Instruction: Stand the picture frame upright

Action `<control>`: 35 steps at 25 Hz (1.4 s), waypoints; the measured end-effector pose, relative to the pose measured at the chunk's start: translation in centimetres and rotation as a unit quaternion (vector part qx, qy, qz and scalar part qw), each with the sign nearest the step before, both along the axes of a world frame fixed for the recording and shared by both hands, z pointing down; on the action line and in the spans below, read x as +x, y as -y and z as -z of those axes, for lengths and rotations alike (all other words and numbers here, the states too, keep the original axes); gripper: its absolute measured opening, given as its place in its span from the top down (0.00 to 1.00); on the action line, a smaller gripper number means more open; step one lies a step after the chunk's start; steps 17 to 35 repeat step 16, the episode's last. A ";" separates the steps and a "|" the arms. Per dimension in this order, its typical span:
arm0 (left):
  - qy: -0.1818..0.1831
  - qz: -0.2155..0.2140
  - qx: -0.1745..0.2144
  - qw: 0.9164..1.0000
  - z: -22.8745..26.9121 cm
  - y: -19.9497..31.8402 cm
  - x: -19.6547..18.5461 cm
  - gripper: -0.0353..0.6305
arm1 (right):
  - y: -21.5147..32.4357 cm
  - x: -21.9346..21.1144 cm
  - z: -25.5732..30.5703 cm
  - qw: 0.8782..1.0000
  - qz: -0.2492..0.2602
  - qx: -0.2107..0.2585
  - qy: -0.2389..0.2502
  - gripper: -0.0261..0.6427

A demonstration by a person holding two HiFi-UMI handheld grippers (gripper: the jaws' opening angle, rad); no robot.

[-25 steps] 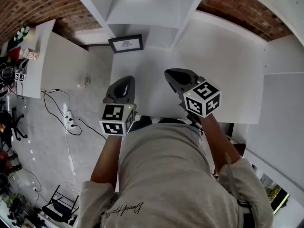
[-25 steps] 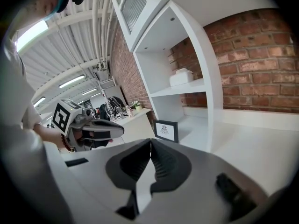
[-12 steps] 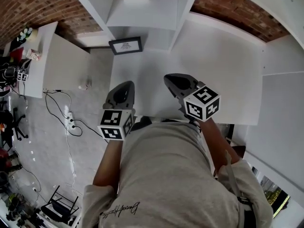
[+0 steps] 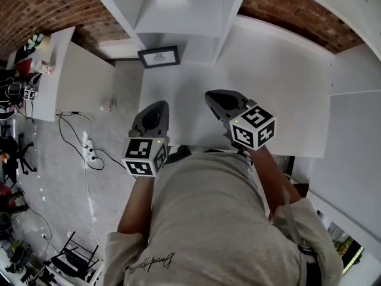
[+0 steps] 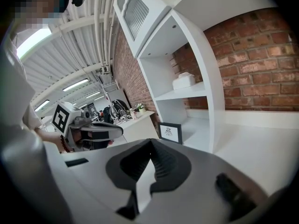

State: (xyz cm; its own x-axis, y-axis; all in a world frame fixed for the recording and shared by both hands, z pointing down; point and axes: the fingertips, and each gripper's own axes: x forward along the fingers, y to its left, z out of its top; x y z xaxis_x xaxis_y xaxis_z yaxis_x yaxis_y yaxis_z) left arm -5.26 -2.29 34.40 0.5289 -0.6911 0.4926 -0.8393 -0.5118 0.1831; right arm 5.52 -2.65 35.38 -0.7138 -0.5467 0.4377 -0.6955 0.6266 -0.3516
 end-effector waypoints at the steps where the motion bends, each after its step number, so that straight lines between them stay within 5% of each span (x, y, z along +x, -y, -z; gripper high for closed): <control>1: 0.000 -0.002 0.000 1.000 0.0 0.0 0.2 0.92 | 0.0 0.2 0.0 1.000 -0.002 0.000 0.001 0.92; 35: 0.000 -0.014 0.000 1.000 -0.1 -0.9 1.5 0.92 | -1.3 2.1 0.2 1.000 -0.014 -0.001 0.006 0.92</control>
